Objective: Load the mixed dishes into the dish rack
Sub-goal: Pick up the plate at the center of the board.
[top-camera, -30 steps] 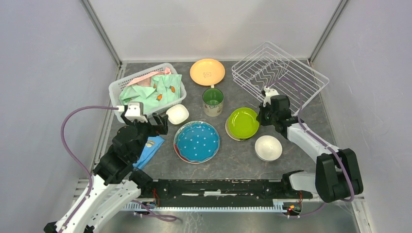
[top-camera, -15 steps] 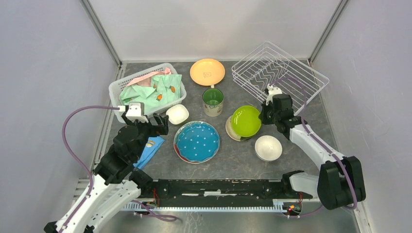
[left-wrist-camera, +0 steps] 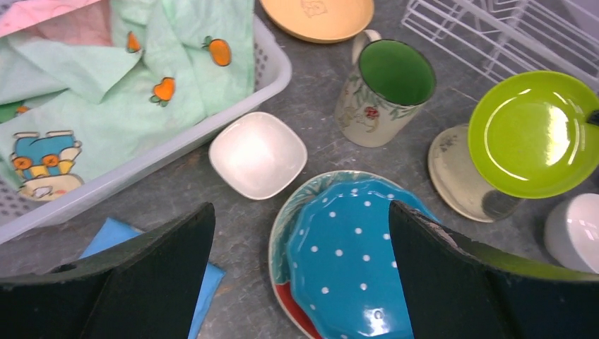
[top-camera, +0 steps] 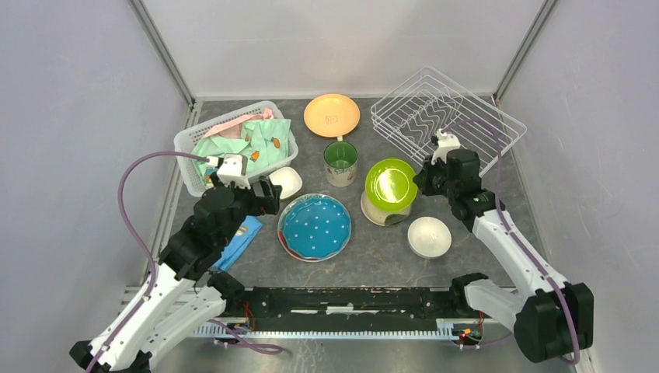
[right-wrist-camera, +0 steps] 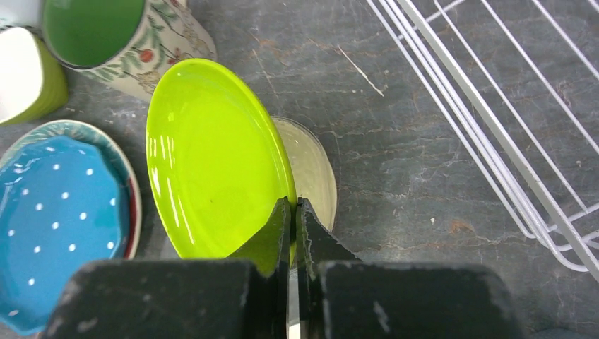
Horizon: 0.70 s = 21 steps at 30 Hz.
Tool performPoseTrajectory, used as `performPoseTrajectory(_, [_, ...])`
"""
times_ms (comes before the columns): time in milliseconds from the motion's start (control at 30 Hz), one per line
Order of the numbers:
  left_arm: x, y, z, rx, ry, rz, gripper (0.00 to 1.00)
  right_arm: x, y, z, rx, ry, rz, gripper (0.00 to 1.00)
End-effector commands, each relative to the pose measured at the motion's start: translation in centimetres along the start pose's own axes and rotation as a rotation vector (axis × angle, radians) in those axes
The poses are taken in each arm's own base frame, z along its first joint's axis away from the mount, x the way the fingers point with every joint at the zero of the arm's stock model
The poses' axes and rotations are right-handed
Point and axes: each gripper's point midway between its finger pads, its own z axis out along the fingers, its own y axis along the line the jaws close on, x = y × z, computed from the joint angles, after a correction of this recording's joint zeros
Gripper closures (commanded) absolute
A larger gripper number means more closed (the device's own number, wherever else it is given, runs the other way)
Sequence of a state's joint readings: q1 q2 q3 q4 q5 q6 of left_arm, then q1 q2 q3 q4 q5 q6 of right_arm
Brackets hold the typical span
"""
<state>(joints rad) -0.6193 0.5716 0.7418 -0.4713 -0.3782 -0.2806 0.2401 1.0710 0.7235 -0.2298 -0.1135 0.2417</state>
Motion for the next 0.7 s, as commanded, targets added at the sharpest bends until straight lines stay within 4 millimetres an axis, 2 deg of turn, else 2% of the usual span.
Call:
performPoseTrajectory(0, [-3.1, -4.1, -0.5, 0.167, -0.006, -0.092, 0.03, -4.7, 2.2, -2.6, -0.083, -0.151, -0.002, 1.0])
performPoseTrajectory(167, [-3.4, -5.4, 0.6, 0.214, 0.004, -0.051, 0.04, -8.5, 1.7, -4.3, -0.032, -0.316, -0.003, 1.0])
performPoseTrajectory(333, [-3.4, -4.3, 1.3, 0.16, -0.013, 0.035, 0.0, -13.5, 0.4, -5.5, 0.064, -0.48, -0.001, 1.0])
performPoseTrajectory(500, [-1.2, -3.6, 1.6, 0.144, 0.021, 0.061, 0.0, -18.6, -1.7, -6.7, 0.219, -0.624, -0.057, 1.0])
performPoseTrajectory(667, [1.5, -2.5, 2.1, 0.11, 0.058, 0.074, 0.0, -21.9, -3.9, -5.8, 0.335, -0.689, -0.147, 1.0])
